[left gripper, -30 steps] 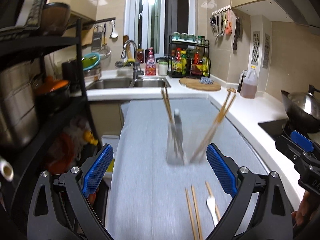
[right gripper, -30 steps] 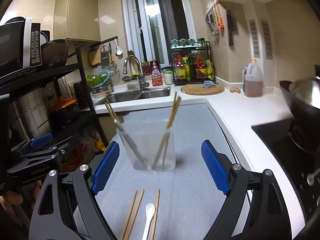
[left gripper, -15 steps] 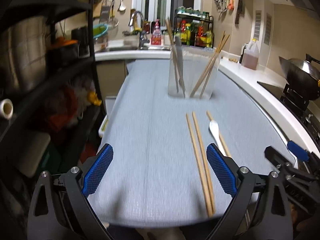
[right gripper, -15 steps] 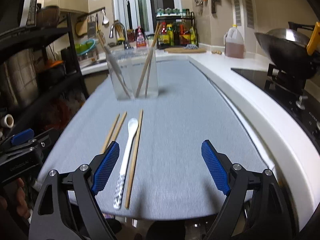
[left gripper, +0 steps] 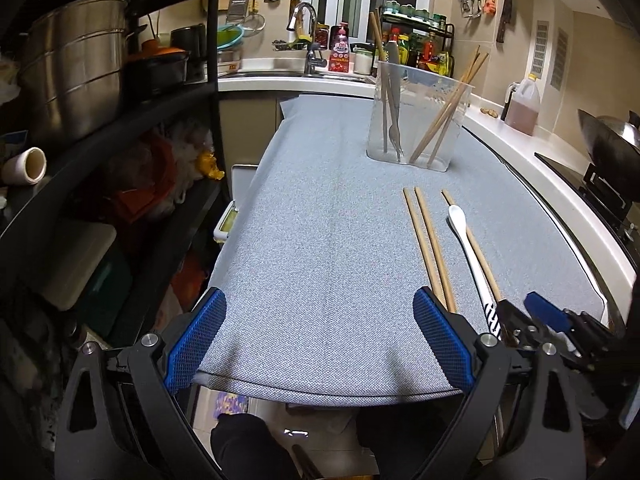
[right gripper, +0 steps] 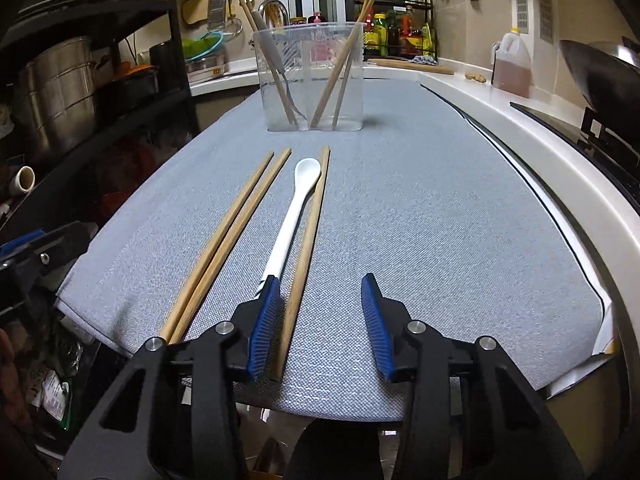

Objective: Organize utensils
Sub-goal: 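Move both tools back to the utensils and close the right tool on a chopstick, then close the left tool on a wooden chopstick while the right tool lifts its chopstick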

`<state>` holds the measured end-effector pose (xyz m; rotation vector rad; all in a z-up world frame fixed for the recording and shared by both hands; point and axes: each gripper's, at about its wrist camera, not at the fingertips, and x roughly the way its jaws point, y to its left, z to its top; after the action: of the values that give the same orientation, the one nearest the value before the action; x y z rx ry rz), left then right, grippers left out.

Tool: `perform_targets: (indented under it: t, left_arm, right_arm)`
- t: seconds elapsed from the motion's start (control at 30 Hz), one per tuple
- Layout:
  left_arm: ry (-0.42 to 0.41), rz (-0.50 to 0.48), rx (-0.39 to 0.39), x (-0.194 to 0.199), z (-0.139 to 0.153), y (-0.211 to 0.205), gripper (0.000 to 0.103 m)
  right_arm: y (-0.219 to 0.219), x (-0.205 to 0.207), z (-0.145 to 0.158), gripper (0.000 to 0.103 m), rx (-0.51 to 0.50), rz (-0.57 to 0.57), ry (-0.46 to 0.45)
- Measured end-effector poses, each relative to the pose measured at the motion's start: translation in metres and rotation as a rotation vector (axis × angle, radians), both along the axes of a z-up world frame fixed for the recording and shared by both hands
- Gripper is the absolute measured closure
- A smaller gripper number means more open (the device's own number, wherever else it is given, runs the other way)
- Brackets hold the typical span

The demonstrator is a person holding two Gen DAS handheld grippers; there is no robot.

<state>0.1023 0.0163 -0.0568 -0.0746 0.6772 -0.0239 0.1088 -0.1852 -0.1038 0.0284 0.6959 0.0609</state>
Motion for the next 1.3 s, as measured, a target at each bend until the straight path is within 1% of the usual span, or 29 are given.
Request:
perform_targets:
  t: [0.07,0.17,0.23,0.3,0.4,0.5,0.6,0.7,0.8,0.9,0.97,1.03,1.07,1.17,1.23,1.27,1.3]
  left_arm:
    - [-0.004,-0.008,-0.002,0.000,-0.001,-0.003,0.012]
    - [-0.009,-0.030,-0.033,-0.001,-0.006,-0.009,0.012]
    - [-0.004,-0.051,-0.060,0.000,-0.011,-0.013,0.011]
    - [0.004,-0.074,-0.084,0.001,-0.017,-0.021,0.011]
    - [0.003,-0.106,-0.093,0.003,-0.023,-0.033,0.011]
    - [0.016,-0.113,-0.063,0.009,-0.032,-0.043,0.011]
    - [0.035,-0.107,-0.058,0.014,-0.040,-0.045,0.012]
    - [0.026,-0.106,-0.019,0.016,-0.042,-0.048,0.012]
    - [0.018,-0.104,-0.016,0.016,-0.042,-0.046,0.012]
    - [0.008,-0.095,0.021,0.016,-0.043,-0.046,0.012]
    - [0.003,-0.094,0.031,0.014,-0.044,-0.045,0.012]
    - [0.001,-0.087,0.075,0.013,-0.045,-0.048,0.011]
    - [-0.013,-0.088,0.085,0.012,-0.045,-0.049,0.011]
    - [-0.015,-0.086,0.075,0.013,-0.045,-0.048,0.012]
    - [-0.026,-0.107,0.069,0.014,-0.045,-0.049,0.017]
    - [-0.041,-0.137,0.070,0.013,-0.045,-0.051,0.026]
    - [-0.053,-0.167,0.070,0.012,-0.044,-0.054,0.038]
  right_arm:
    - [0.002,-0.001,-0.003,0.061,-0.031,-0.008,-0.027]
    - [0.000,-0.003,-0.007,0.062,-0.034,0.000,-0.082]
    - [-0.001,-0.006,-0.009,0.097,-0.032,0.021,-0.114]
    - [-0.003,-0.008,-0.008,0.097,-0.059,0.021,-0.122]
    - [-0.016,-0.009,-0.007,0.097,-0.021,0.000,-0.121]
    - [-0.021,-0.009,-0.007,0.097,-0.018,-0.004,-0.120]
    - [-0.023,-0.009,-0.007,0.097,-0.007,-0.004,-0.119]
    - [-0.025,-0.009,-0.008,0.097,0.006,-0.003,-0.120]
    - [-0.025,-0.008,-0.008,0.097,0.013,-0.004,-0.120]
    - [-0.025,-0.007,-0.008,0.097,0.013,-0.007,-0.121]
    - [-0.024,-0.008,-0.009,0.097,0.012,-0.008,-0.122]
    - [-0.024,-0.007,-0.009,0.097,0.010,-0.008,-0.122]
    - [-0.024,-0.008,-0.009,0.097,0.009,-0.009,-0.122]
    - [-0.023,-0.009,-0.009,0.097,0.001,-0.010,-0.125]
    - [-0.023,-0.009,-0.010,0.096,-0.003,-0.010,-0.129]
    - [-0.023,-0.009,-0.010,0.096,-0.006,-0.010,-0.131]
    - [-0.023,-0.009,-0.010,0.097,-0.008,-0.009,-0.132]
